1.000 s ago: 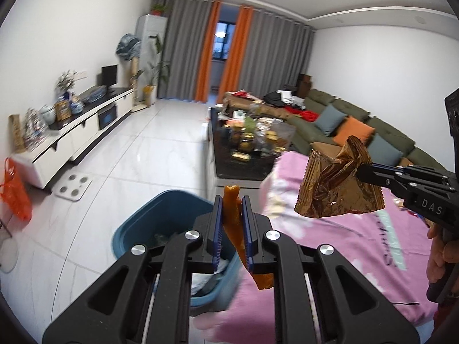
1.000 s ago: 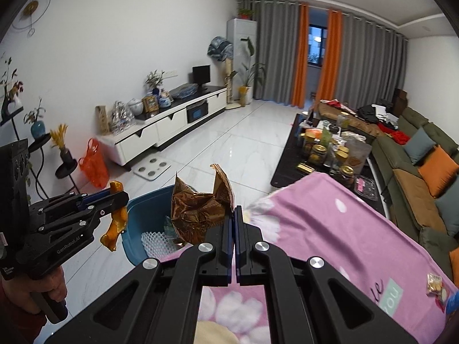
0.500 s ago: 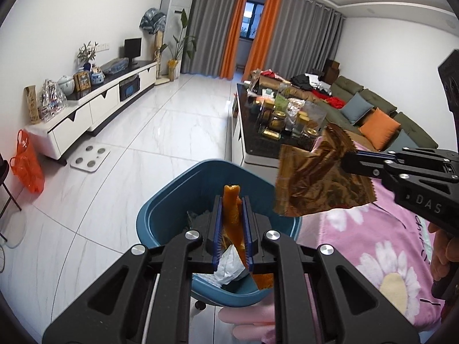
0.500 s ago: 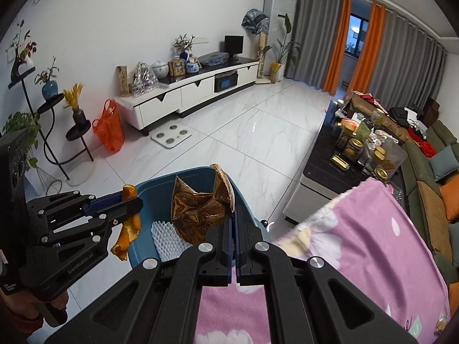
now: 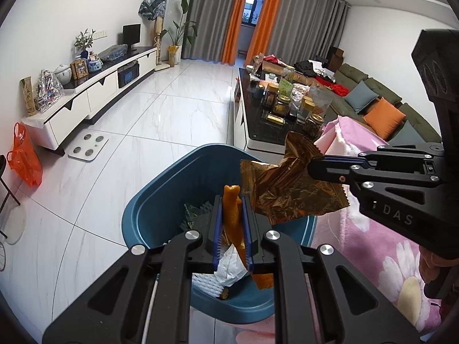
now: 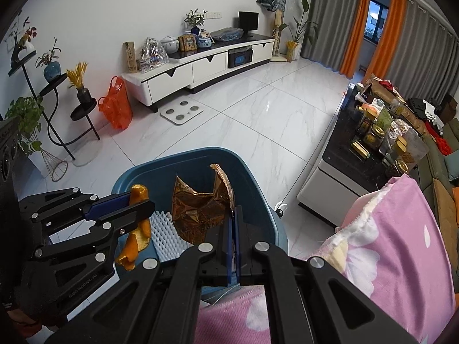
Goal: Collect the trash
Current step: 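Carry the orange peel and gold foil wrapper over the teal bin, then open both grippers to drop the peel and wrapper into the bin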
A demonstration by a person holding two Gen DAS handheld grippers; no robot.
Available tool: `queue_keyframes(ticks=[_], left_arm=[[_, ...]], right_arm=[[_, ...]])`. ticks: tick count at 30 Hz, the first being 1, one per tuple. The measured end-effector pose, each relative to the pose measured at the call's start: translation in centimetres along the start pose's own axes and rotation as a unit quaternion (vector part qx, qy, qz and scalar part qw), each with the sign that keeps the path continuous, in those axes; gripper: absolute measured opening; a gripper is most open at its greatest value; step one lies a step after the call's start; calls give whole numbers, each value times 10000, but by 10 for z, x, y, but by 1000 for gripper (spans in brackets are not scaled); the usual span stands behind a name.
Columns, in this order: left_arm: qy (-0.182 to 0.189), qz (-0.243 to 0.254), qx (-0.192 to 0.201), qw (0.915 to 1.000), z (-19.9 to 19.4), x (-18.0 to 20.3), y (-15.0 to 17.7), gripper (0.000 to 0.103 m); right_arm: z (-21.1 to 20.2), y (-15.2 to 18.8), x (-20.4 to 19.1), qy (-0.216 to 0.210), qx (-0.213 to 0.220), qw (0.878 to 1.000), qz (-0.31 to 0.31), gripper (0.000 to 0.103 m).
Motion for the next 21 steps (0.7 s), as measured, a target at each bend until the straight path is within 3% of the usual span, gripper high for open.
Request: queue_keyframes(ticks=[21], left_arm=[[-85,-186,-546,9983,73,-7,16,14]], right_arm=[[60,7,-26,-68,-807,9953,-524,1]])
Point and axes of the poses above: each gripper's, at about its wrist camera, not at the fingertips, and z roughly the way its jaws point, x to its right, y to its underside, the point moved 10 cm from there along z, roughly the way its jaws point, and after that the axes turned 7 degrees about y, right-handed, at the moved point
